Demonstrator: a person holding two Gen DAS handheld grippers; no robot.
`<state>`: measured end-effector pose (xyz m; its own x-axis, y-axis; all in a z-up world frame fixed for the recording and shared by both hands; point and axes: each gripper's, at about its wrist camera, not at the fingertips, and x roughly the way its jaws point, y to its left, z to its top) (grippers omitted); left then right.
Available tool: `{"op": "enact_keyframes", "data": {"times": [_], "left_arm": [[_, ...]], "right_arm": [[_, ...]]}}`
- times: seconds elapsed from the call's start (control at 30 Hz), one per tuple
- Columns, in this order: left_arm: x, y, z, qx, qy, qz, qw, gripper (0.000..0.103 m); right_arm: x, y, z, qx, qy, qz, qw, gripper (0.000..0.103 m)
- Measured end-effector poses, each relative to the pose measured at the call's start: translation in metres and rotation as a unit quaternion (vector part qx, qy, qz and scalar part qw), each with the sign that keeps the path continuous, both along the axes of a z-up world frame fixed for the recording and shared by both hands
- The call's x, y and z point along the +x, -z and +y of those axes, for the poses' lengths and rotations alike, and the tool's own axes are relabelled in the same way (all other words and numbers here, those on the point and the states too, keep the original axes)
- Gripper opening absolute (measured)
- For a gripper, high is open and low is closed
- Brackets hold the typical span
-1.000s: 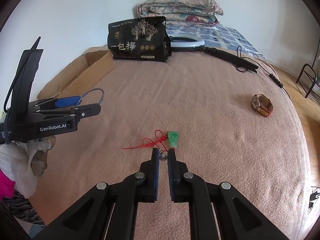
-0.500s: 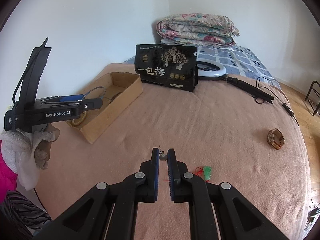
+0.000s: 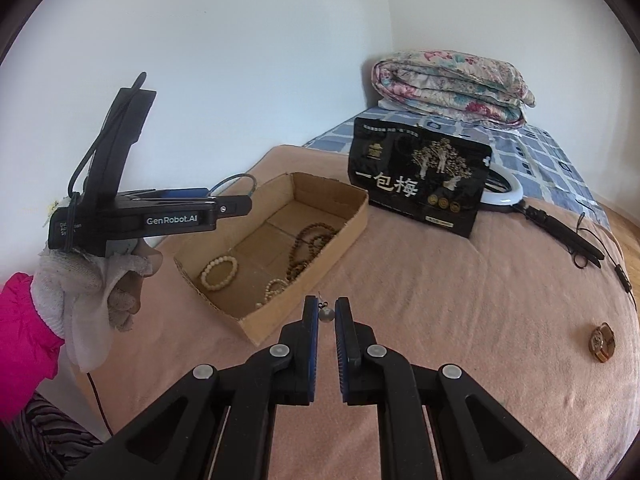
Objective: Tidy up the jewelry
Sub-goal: 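Carry the bangle with the left tool while the right tool carries the stud to the box, then open the left tool over the box while the right tool releases the stud inside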
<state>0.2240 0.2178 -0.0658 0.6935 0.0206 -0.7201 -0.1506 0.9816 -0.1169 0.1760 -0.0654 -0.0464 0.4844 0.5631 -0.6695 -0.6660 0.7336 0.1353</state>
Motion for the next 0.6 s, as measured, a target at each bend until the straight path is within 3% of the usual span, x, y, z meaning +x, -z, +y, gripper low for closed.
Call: {"op": "enact_keyframes", "data": {"times": [0.6], "left_arm": [[0.023, 0.021, 0.036, -0.014, 0.001, 0.013, 0.9998, 0.074]], "right_arm": [[0.009, 0.027, 0.1, 0.007, -0.055, 0.028, 0.998, 0.006]]}}
